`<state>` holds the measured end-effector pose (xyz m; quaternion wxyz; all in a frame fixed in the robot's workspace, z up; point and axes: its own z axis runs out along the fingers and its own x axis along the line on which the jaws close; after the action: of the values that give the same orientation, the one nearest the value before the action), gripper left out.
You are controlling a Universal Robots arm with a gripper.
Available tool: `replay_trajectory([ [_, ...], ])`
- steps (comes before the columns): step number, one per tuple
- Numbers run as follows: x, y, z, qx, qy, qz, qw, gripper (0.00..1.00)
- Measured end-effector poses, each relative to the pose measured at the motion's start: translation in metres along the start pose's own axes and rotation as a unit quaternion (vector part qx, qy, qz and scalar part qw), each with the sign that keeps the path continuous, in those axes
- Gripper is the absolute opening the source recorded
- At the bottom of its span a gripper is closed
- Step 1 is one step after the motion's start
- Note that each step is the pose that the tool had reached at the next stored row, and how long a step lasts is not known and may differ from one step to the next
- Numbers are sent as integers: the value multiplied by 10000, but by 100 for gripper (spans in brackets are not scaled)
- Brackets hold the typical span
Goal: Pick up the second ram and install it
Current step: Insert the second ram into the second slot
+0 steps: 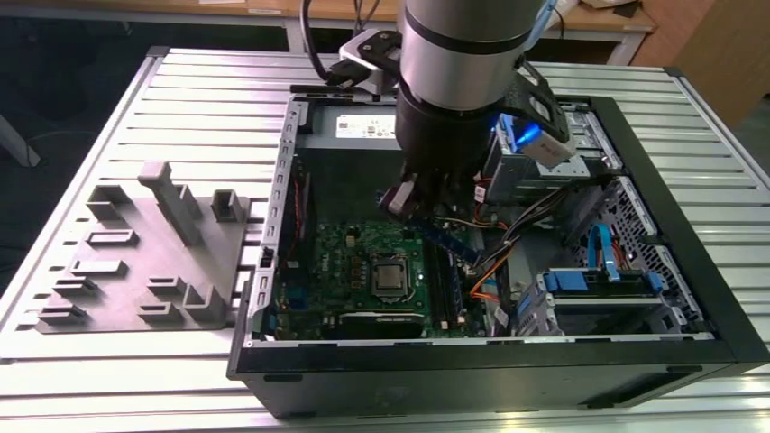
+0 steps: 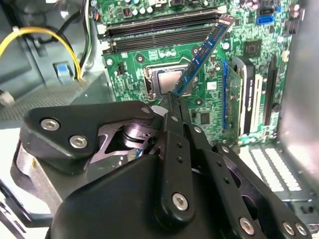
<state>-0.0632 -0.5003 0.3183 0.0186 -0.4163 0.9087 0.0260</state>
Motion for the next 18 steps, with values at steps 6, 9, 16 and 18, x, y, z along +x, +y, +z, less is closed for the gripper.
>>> replay_trajectory([
  [6,0,0,9,30,-17,546,9985,9],
  [9,1,0,15,46,-26,819,9966,9],
  [16,2,-1,31,81,-46,1451,9894,9],
  [18,2,-1,34,90,-51,1625,9866,9],
])
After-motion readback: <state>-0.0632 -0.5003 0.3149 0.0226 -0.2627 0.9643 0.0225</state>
